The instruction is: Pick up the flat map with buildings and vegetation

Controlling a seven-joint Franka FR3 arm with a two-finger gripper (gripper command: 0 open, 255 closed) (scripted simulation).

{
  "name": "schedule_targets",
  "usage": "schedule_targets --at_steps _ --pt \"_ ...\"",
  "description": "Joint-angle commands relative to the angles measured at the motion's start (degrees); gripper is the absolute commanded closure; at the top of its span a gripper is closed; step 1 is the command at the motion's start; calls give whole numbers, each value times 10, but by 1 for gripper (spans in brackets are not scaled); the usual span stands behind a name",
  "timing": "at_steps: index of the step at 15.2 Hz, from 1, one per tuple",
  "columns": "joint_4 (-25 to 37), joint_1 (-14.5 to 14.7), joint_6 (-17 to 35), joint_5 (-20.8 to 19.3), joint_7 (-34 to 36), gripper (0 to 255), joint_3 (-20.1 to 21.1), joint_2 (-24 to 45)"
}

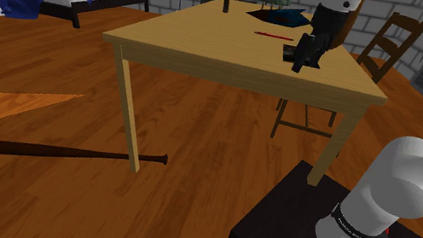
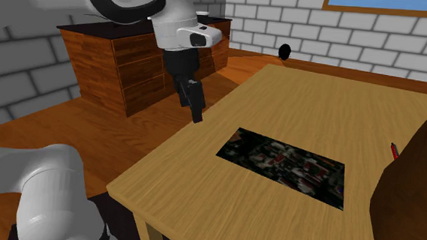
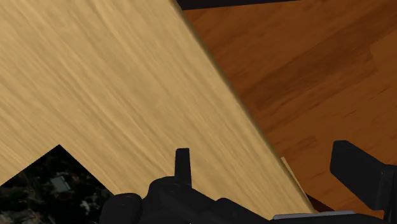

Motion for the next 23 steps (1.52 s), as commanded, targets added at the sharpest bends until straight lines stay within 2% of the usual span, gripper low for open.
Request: schedule_targets --at_steps 1,9,20,21,23 --pt "0 0 0 0 0 0 0 0" --pt "153 -76 -6 6 128 0 -30 176" --pt "366 -161 -66 35 282 0 -104 370" --pt "375 -165 -69 37 288 0 -108 377" --pt "353 -165 -53 36 289 0 -108 372"
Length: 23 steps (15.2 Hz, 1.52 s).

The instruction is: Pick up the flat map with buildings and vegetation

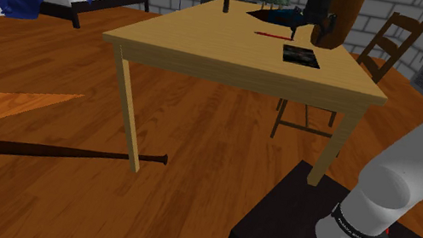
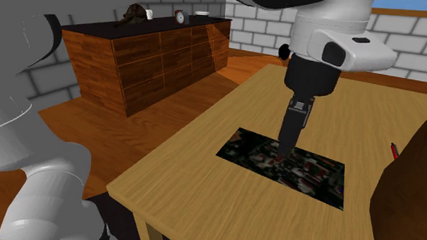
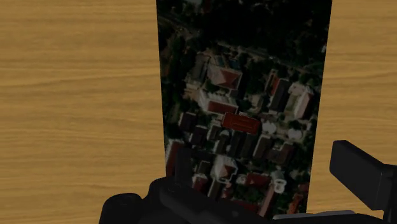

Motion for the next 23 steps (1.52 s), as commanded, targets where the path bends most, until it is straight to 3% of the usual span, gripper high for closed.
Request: schedule_targets --at_steps 1,7,8,17,23 --pt "-16 -1 14 0 3 0 -1 -1" --pt "-61 -2 51 -2 4 0 -1 -10" --pt "-61 -1 51 -2 5 255 -1 -10" --pt "-61 -2 51 -2 4 255 -1 -10" --pt "-1 -1 3 1 3 255 -1 2"
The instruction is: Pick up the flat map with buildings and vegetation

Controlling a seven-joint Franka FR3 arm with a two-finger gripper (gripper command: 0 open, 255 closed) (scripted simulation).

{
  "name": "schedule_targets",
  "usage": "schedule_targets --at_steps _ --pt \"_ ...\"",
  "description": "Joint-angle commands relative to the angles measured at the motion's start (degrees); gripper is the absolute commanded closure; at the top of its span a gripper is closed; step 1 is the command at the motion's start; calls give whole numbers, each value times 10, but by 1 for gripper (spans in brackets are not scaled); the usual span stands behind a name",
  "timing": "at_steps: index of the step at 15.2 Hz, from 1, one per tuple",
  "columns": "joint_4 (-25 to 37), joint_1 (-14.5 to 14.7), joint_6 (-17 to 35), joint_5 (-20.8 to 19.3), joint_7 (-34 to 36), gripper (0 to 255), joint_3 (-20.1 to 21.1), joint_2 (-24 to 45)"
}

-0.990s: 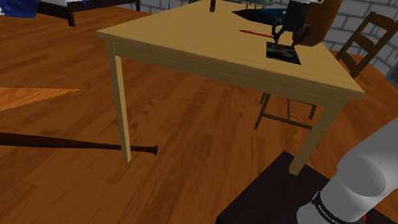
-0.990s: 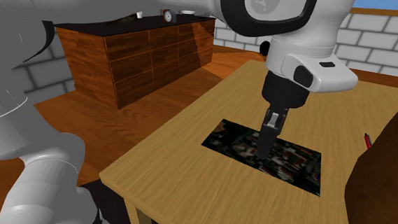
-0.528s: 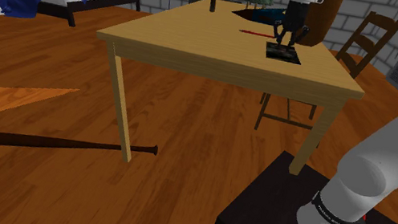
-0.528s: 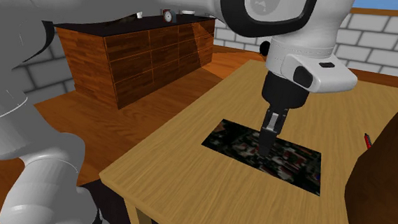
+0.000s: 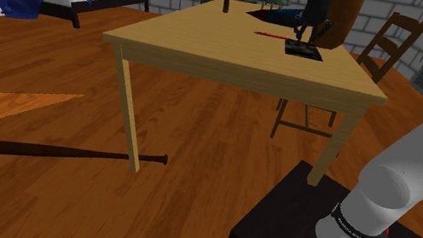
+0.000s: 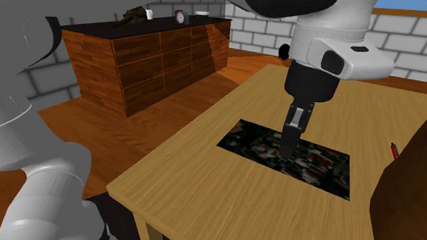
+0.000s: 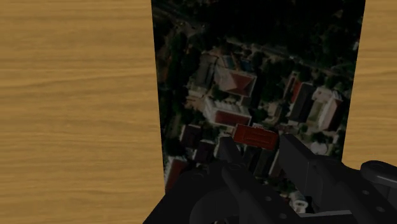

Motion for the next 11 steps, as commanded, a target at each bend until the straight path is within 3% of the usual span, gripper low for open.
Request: schedule_targets --at_steps 1,11 --pt "23 0 -19 1 -1 255 -1 5" --pt "118 -1 -88 6 -5 255 -3 32"
